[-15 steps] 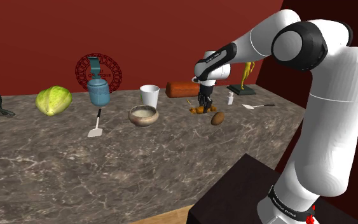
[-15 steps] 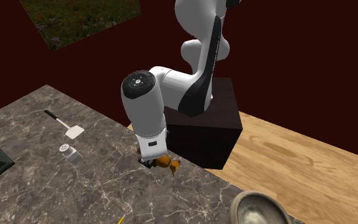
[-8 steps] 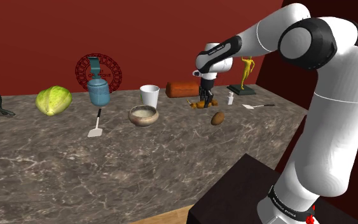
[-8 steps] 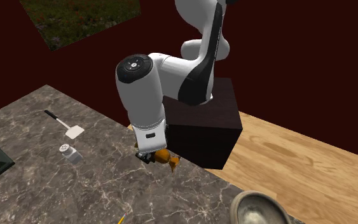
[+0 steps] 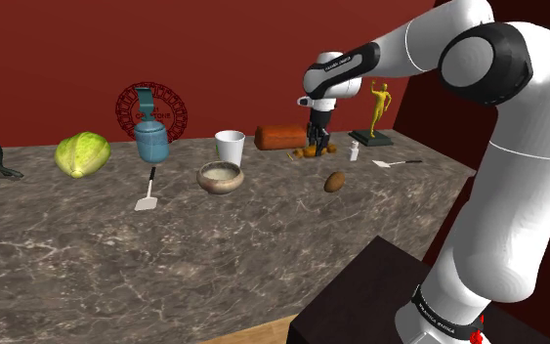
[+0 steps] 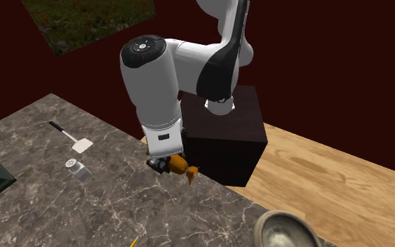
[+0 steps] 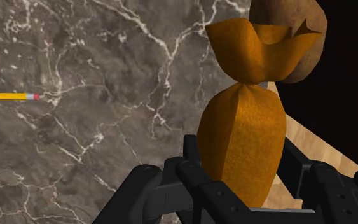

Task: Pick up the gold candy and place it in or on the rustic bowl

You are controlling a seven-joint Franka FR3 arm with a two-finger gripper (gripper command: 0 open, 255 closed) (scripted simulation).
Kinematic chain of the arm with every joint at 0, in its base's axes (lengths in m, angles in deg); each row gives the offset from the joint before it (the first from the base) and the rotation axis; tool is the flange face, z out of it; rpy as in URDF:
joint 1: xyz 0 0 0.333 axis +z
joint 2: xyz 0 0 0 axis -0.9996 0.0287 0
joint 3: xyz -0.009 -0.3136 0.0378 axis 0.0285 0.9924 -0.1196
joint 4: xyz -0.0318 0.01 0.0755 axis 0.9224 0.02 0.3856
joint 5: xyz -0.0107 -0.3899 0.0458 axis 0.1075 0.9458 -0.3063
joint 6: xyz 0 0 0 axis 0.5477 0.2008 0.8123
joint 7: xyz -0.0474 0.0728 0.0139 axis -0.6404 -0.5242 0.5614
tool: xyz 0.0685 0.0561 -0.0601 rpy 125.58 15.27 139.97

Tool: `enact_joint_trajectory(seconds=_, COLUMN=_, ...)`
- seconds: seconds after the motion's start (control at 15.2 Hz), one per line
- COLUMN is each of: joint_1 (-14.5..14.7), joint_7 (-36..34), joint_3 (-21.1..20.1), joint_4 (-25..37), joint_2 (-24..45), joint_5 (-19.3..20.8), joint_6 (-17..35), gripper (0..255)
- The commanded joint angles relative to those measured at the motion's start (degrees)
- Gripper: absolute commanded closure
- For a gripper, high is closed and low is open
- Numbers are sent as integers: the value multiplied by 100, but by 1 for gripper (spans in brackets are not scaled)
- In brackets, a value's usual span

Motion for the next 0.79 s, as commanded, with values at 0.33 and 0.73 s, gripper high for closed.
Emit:
enact_joint_trajectory(seconds=0.33, joint_1=15, joint_7=-69, joint_3=10, joint_4=387, joint_2=-160, joint_5=95, joint_6=-527, gripper=255)
enact_joint_trajectory(seconds=0.73, joint_1=206, joint_7=-426, joint_3=-154, joint_4=738, joint_2=-52, joint_5=53, joint_6=-772, gripper=255)
